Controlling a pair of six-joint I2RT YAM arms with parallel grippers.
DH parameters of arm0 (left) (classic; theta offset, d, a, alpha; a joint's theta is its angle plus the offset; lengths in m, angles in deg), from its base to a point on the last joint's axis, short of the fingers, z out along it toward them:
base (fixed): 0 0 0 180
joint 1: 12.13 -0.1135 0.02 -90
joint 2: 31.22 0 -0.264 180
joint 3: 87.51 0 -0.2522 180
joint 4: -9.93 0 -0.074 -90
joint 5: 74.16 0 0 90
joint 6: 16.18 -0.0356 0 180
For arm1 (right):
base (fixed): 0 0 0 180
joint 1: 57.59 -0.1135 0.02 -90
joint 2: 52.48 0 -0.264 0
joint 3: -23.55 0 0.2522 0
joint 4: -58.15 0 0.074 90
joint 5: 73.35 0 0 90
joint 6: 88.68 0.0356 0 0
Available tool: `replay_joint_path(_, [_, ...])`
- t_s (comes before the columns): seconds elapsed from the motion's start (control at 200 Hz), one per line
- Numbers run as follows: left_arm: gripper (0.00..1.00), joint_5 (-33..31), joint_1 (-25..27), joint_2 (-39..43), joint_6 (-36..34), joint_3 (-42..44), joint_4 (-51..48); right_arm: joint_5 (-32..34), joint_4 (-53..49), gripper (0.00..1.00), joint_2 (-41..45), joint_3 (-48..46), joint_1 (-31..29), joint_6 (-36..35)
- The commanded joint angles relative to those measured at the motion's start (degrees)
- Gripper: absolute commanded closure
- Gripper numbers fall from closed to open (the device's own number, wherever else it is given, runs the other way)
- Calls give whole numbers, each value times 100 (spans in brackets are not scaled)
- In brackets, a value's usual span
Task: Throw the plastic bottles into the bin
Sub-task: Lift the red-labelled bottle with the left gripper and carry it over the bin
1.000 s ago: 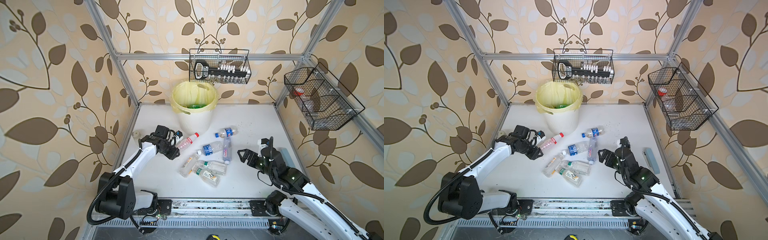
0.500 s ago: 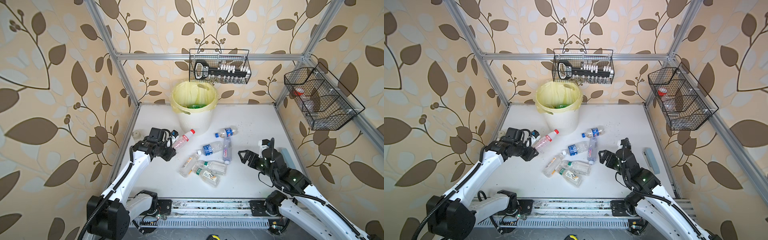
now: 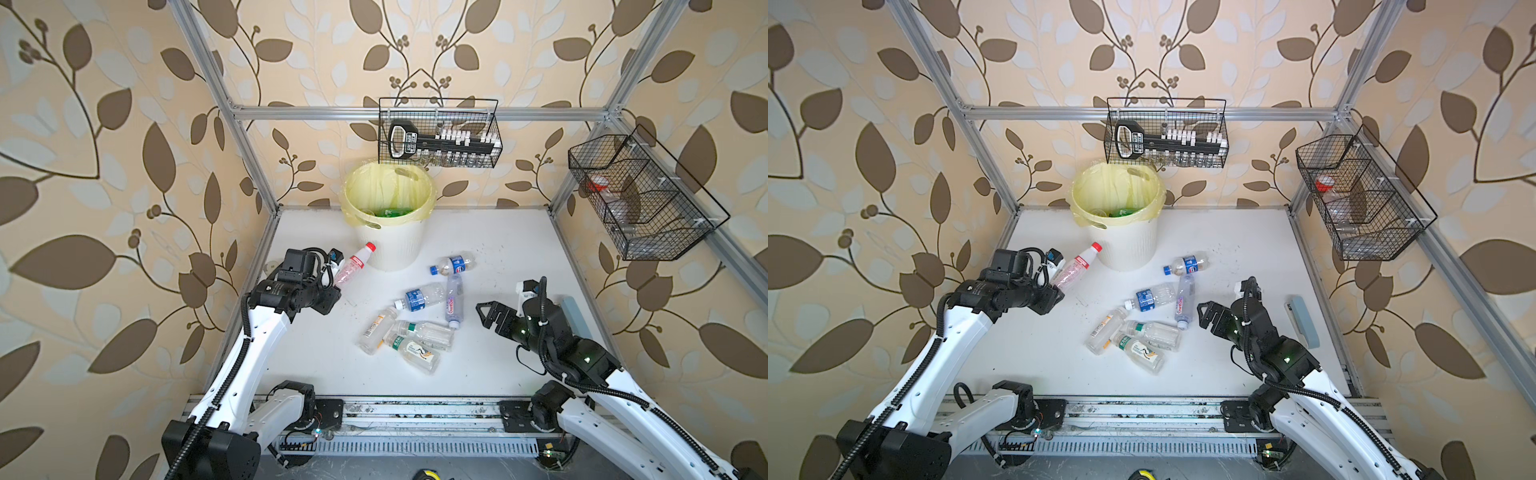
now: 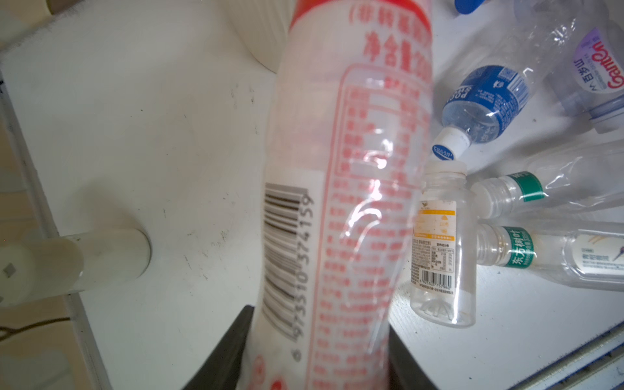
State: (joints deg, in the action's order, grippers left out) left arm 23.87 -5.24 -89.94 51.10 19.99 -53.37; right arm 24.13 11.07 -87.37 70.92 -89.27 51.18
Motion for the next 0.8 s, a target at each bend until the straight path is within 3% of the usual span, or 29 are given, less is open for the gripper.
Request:
replay_joint_path(0.0, [57, -129, -100, -3, 230, -570, -292, 51, 34, 0, 0, -109, 28, 46])
replay_joint_path(0.46, [58, -193, -109, -235, 478, -1954, -807, -20, 246, 0, -158, -170, -7, 85])
replay_joint_path(0.795, [59, -399, -110, 51, 583, -1704, -614, 25, 221, 0, -107, -211, -14, 57])
